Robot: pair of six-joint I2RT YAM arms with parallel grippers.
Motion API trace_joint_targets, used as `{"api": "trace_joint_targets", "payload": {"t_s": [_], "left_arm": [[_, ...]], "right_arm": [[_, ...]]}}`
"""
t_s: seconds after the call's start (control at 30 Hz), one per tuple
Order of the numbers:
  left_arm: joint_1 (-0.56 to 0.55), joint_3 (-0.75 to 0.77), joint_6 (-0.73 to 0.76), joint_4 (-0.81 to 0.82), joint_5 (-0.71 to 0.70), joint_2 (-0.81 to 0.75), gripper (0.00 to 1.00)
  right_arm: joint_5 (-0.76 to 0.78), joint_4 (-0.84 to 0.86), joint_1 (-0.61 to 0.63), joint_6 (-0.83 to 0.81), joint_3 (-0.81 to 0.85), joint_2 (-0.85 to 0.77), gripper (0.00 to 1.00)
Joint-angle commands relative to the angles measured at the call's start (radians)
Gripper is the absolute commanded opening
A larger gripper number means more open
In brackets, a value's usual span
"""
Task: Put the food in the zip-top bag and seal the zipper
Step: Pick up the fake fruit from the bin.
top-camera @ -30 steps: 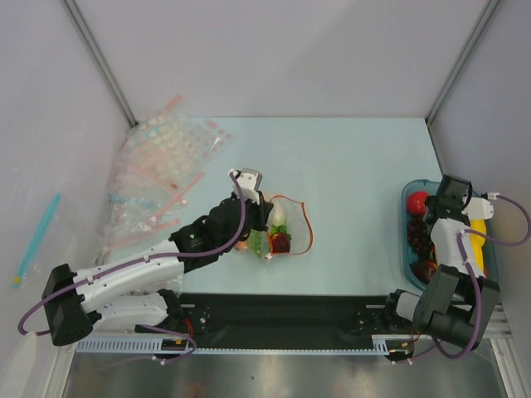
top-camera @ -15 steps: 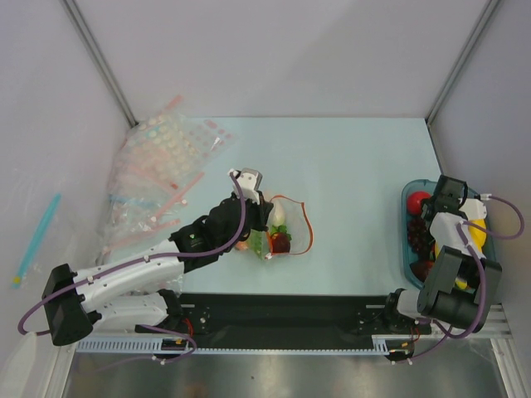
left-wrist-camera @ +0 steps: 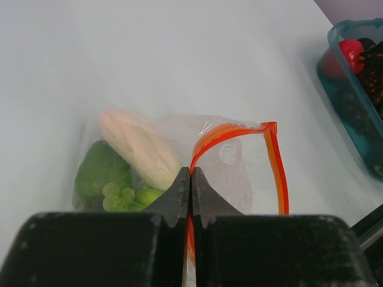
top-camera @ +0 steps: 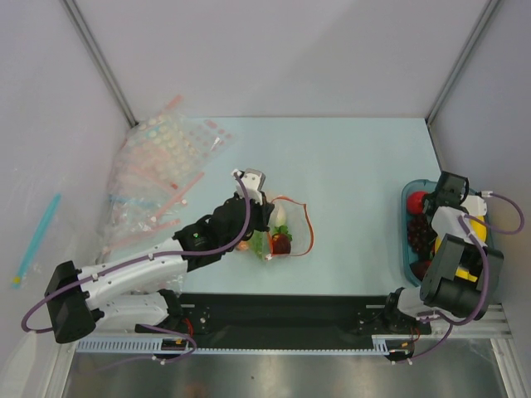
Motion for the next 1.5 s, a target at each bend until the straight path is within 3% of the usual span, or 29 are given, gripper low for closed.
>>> {"api": "trace_joint_targets", "payload": {"t_s": [0.0, 0.07, 0.13, 0.87, 1.2, 1.47], "left_arm": [[0.001, 0.05, 0.015, 0.021, -0.014, 0.0, 0.02], [0.001, 0.05, 0.015, 0.021, -0.014, -0.001, 0.02], [0.001, 0.05, 0.015, 0.02, -0.014, -0.001, 0.02], [0.001, 0.045, 0.015, 0.016, -0.014, -0.02, 0.02], [0.001, 0.047, 0.01, 0.009, 0.003, -0.053, 0.03], [0.001, 0.053, -0.004, -0.011, 0.009, -0.072, 0.03]], "right_arm": [[-0.031, 0.015, -0.006, 0.023, 0.044, 0.041, 0.24], [-0.036, 0.023, -0.006, 0.021, 0.041, 0.044, 0.21], [-0.039, 0.028, -0.006, 0.017, 0.041, 0.039, 0.0], [-0.008, 0.031, -0.004, -0.01, -0.041, -0.212, 0.0], [-0.032, 0.035, 0.034, -0.144, -0.045, -0.393, 0.0], [-0.175, -0.038, 0.045, -0.253, -0.025, -0.586, 0.0]]}}
